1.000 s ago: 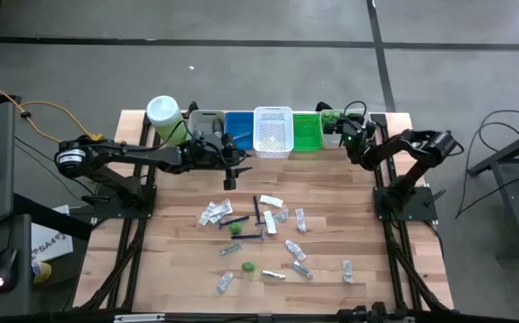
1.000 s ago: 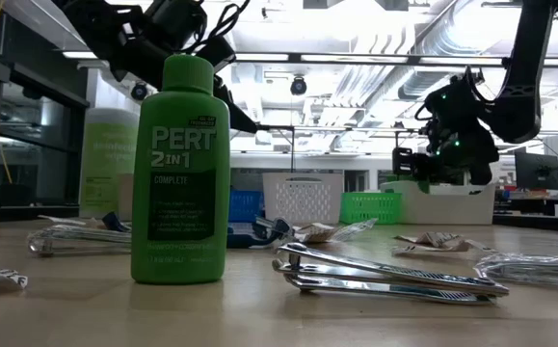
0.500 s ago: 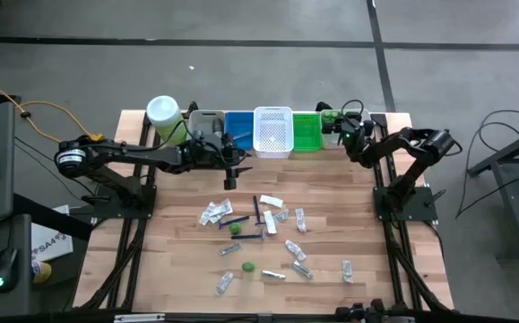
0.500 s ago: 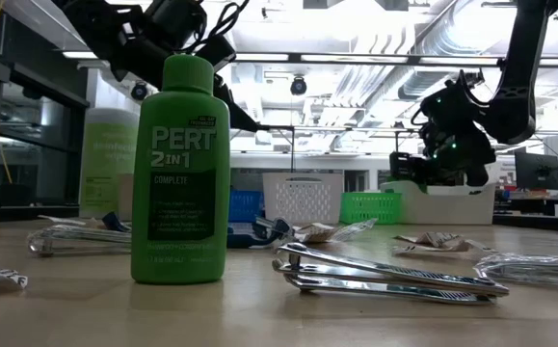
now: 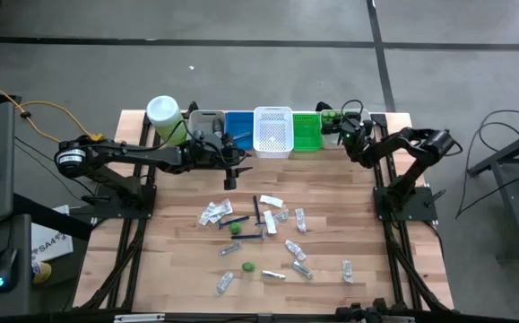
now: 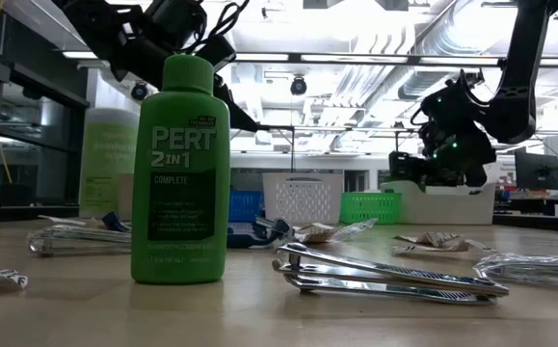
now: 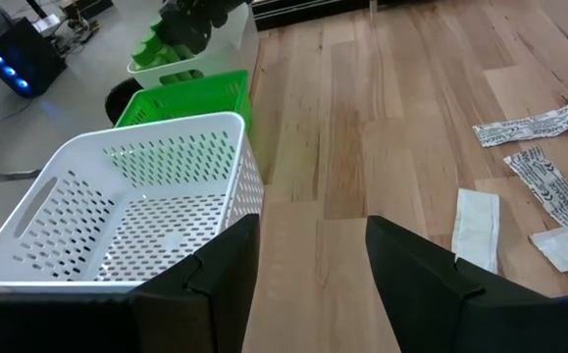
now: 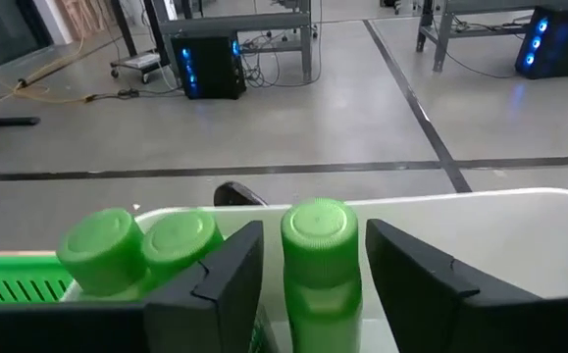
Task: Pick & Place Travel size toiletries
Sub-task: Put the top green shampoo into the right white bin
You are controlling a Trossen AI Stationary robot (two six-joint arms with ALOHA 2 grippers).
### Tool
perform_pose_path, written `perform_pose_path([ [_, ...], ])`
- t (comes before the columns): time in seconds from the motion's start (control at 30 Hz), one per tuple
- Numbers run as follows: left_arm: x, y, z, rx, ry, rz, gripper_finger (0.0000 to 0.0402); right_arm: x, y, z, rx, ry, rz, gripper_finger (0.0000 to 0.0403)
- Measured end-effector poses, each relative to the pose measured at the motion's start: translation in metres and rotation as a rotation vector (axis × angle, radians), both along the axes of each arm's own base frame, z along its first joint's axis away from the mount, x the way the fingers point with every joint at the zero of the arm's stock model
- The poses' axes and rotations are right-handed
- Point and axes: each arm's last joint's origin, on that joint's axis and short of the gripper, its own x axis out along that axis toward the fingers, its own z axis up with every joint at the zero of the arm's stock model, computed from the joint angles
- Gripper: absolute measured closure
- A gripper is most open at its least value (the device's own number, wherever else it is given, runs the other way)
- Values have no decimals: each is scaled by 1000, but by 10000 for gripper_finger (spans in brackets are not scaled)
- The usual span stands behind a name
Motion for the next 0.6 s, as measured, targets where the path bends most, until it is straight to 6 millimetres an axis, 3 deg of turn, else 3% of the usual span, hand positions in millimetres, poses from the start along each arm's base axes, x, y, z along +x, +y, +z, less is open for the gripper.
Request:
perform_pose_path([
  [0.33,0,0,0,-10,-2,4,215,-1,1,12,-34,-3,2,223],
  [0.6,-2,0,3,-18,-9,12,215,-4,4,36,-115,6,-8,222],
])
